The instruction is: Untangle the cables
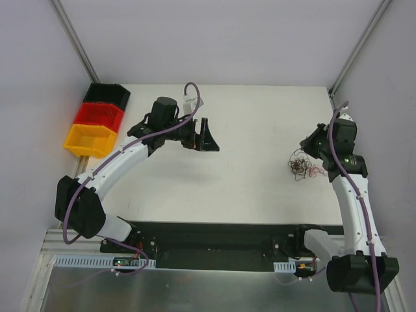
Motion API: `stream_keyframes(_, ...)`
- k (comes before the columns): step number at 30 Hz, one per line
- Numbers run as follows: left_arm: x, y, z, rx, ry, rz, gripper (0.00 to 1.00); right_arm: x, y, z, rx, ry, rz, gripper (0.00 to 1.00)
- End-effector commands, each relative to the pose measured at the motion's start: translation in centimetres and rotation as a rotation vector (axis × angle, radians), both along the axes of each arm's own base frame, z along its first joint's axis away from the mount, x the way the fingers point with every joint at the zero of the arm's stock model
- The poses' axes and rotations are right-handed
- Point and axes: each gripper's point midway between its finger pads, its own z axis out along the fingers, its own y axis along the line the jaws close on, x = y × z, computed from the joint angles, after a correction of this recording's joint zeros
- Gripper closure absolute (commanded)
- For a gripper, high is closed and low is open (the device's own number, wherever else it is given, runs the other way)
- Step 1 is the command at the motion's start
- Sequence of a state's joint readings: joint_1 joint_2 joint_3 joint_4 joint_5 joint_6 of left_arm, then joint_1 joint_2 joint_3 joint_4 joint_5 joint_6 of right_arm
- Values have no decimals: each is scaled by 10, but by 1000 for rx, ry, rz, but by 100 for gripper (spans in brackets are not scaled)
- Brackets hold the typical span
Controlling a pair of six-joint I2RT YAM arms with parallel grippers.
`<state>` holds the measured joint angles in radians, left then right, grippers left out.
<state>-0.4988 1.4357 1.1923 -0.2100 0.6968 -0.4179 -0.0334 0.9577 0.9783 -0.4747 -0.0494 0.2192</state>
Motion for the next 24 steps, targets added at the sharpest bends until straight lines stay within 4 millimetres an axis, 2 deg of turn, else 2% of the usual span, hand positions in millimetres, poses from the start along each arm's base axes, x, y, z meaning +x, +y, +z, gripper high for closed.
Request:
stream_keyframes(1,-5,-2,33,-39,-110,-25,16,-10,-2,137,-94,-317,45,100)
stream_keyframes(2,-5,-2,34,-42,-109,-27,16,-16,-3,172,-109,-397,42,100)
stream_keyframes(3,-6,-2,35,-42,-113,-26,16,-27,-2,218,-117,-502,41,100)
stream_keyframes(4,-6,-1,36,-44,-116,-26,16,-36,1,251,-115,-571,54,100)
stream_keyframes(6,-6,-1,38,-43,-124,-25,16,-52,12,302,-89,-682,98,99)
stream_keyframes(8,-6,0,39,-43,-131,-22,16,-66,28,343,-48,-785,174,100)
stream_keyframes(10,-6,0,40,-44,-132,-20,16,-72,41,371,-14,-878,238,100)
stream_keyframes(12,-7,1,41,-47,-133,-20,16,-74,51,388,10,-950,298,99)
stream_keyframes(16,-7,2,45,-46,-153,-12,16,-79,70,404,115,-1025,394,100)
stream_keyframes(20,-7,7,52,-40,-197,9,16,-76,89,392,199,-1014,508,100)
stream_keyframes(24,-7,11,57,-36,-227,25,15,-60,86,369,168,-945,482,100)
